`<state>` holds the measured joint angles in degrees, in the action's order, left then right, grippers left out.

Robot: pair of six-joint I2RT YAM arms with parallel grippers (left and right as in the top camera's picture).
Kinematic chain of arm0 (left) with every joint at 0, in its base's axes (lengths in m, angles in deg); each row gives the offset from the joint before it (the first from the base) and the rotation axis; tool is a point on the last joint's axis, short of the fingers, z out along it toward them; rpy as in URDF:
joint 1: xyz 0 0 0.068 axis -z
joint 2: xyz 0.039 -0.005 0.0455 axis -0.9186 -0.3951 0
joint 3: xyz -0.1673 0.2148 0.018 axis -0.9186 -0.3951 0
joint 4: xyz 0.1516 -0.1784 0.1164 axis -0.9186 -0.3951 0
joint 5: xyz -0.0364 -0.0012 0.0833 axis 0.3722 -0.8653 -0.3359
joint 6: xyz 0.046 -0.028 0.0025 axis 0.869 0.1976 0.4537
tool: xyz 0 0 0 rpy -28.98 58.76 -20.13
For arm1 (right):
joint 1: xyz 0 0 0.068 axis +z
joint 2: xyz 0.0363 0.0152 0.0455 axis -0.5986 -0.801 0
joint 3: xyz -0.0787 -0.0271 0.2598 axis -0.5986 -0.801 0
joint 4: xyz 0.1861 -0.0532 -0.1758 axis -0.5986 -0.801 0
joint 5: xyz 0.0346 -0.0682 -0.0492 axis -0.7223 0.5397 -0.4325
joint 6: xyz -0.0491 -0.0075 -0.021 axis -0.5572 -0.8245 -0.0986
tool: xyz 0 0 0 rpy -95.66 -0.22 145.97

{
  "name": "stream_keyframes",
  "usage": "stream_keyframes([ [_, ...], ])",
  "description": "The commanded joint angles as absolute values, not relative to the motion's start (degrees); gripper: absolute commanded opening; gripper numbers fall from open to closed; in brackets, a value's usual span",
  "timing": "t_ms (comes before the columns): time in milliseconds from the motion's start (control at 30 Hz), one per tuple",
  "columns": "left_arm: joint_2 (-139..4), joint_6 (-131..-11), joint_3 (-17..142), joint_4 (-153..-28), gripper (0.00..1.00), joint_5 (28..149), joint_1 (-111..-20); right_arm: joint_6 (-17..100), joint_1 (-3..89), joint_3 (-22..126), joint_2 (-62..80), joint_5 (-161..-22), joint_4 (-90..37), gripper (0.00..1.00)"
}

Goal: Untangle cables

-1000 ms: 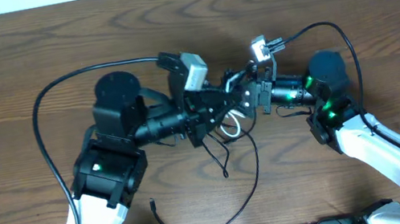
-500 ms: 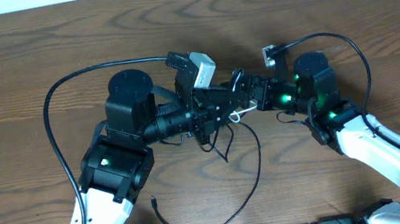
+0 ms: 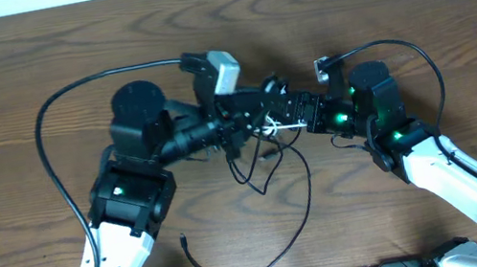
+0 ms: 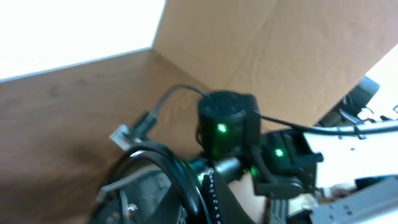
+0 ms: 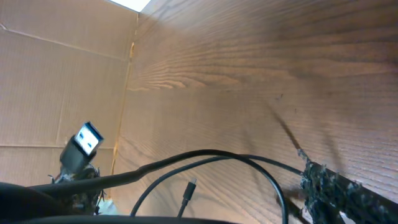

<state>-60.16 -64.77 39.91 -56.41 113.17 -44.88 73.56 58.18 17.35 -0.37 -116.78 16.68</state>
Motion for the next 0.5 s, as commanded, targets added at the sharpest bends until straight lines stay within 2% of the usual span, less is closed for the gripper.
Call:
stream_keyframes([
  [0, -54.11, -64.23, 42.60, -49.87, 0.08, 117.45, -48.14, 73.47, 57.70, 15.91, -2.25, -109.40, 13.40, 0.99],
  [467, -47.44, -64.21, 42.60, -46.22, 0.08, 117.45, -58.89, 73.49, 57.72, 15.91, -2.25, -109.35, 11.78, 0.99],
])
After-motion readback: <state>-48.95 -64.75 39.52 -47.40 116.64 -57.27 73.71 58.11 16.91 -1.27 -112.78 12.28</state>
